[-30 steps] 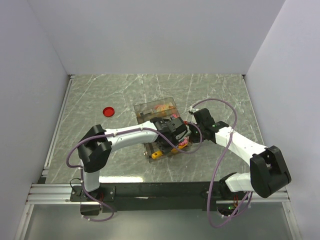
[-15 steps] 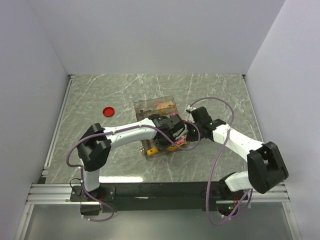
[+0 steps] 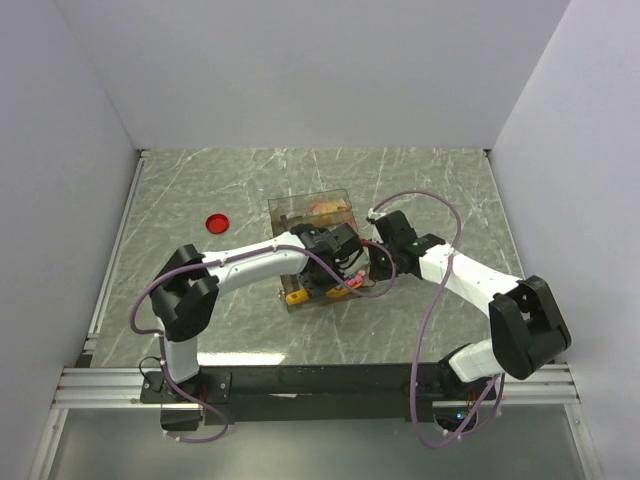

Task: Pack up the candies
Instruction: Scoop the fake candies from the storage box.

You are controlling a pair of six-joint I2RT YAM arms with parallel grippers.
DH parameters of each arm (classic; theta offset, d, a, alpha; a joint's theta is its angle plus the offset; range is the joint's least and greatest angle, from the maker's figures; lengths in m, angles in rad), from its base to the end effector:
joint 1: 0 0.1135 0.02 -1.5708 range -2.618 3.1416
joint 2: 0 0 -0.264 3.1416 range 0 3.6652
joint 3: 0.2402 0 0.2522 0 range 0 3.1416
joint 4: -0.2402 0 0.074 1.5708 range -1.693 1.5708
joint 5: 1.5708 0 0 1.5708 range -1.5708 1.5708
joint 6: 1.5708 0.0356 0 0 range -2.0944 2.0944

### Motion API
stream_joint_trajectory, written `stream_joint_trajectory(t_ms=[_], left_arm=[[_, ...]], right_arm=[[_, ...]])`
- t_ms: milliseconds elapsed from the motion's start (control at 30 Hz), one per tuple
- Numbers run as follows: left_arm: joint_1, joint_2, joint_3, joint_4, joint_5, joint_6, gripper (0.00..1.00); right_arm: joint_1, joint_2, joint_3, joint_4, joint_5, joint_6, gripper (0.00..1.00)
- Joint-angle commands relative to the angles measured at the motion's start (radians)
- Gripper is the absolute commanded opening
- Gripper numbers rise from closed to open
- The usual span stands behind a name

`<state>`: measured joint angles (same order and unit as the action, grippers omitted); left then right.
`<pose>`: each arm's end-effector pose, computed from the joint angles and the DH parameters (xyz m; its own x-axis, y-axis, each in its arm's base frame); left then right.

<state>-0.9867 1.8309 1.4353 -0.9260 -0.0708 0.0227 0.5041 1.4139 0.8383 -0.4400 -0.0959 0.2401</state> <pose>0.2029 -0.3023 0.2235 -0.5156 0.8211 -0.2450 0.8344 0.5461 0.0741 0.2388 0.1356 0.1982 -0.8476 -0.1972 -0.4926 -0.3330 0.9205 0.2044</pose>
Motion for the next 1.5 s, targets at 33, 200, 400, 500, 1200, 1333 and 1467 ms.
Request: stream_joint_trajectory(t_ms=[33,200,400,500,1200,1333,1467], left_arm=[[0.025,0.056,0.082,-0.017,-0.096,0.057,0.06],[0.026,0.088,0.129,0.022,-0.078,0.111,0.06],[0.026,0.062,0.088,0.171,-0.026,0.226,0.04],[0.025,0.036,0.044,0.257,0.015,0.27,0.02],[0.048,-0.036,-0.136,0.567,0.219,0.295,0.02],[0.071,-0.108,-0.24,0.68,0.262,0.283,0.01],[0.089,-0.133,-0.282,0.742,0.293,0.244,0.01]], right_arm=[[0.024,0.017,0.031,-0.045,0.01,-0.044,0.0],[0.025,0.023,0.025,-0.016,-0.022,-0.056,0.0],[0.011,0.053,0.038,0.021,-0.1,-0.071,0.0],[-0.015,0.062,0.027,0.05,-0.148,-0.067,0.0],[-0.099,0.103,-0.004,0.109,-0.238,-0.056,0.0],[-0.156,0.102,-0.03,0.122,-0.278,-0.047,0.0],[-0.174,0.106,-0.03,0.113,-0.295,-0.041,0.0]])
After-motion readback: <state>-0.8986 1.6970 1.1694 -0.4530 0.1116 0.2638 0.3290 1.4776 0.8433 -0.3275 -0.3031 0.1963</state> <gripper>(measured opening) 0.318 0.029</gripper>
